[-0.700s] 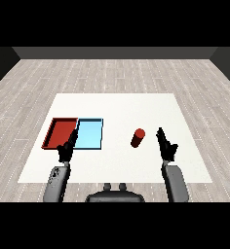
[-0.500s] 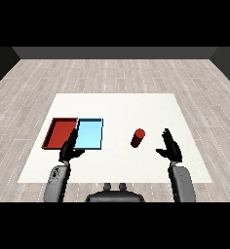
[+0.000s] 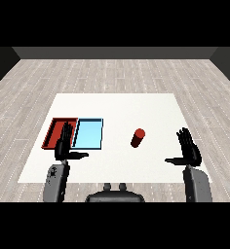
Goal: Pick the red can and put it in the red box
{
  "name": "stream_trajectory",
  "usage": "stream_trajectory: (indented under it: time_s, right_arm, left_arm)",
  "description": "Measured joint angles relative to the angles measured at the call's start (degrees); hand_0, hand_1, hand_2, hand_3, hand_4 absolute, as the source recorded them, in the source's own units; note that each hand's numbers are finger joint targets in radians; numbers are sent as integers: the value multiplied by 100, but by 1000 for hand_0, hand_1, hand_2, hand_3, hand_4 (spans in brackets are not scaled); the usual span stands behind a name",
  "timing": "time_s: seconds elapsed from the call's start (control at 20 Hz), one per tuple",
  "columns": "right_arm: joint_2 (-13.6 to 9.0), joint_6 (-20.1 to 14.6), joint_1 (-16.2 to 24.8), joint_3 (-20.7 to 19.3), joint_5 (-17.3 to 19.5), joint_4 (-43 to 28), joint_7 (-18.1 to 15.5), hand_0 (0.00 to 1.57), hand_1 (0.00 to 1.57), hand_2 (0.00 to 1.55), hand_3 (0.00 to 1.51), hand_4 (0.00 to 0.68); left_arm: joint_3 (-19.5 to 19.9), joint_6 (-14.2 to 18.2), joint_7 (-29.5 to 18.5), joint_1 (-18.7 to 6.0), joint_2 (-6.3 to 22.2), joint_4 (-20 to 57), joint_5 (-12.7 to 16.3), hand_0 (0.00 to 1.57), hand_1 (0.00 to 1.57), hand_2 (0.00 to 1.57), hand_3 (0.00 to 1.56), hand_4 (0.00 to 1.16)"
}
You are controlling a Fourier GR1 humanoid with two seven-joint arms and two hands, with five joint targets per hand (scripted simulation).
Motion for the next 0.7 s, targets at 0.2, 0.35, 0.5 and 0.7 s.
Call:
stream_trajectory:
  time_s: [0.2, 0.35, 0.5, 0.7]
  right_arm:
    - [-118, 383, -86, -185, -3, 447, -452, 0, 0, 0, 0, 0]
    - [-97, 444, -172, -264, -18, 459, -430, 0, 0, 0, 0, 0]
    - [-67, 508, -236, -318, 40, 598, -494, 0, 0, 0, 0, 0]
    - [-18, 556, -300, -335, 85, 700, -491, 0, 0, 0, 0, 0]
  left_arm:
    - [42, -108, -549, 10, -58, 302, 26, 0, 0, 0, 0, 0]
    - [26, -164, -766, 59, -104, 390, 37, 0, 0, 0, 0, 0]
    - [86, -188, -825, 43, -82, 400, 73, 0, 0, 0, 0, 0]
    - [140, -298, -699, 102, -31, 198, 221, 0, 0, 0, 0, 0]
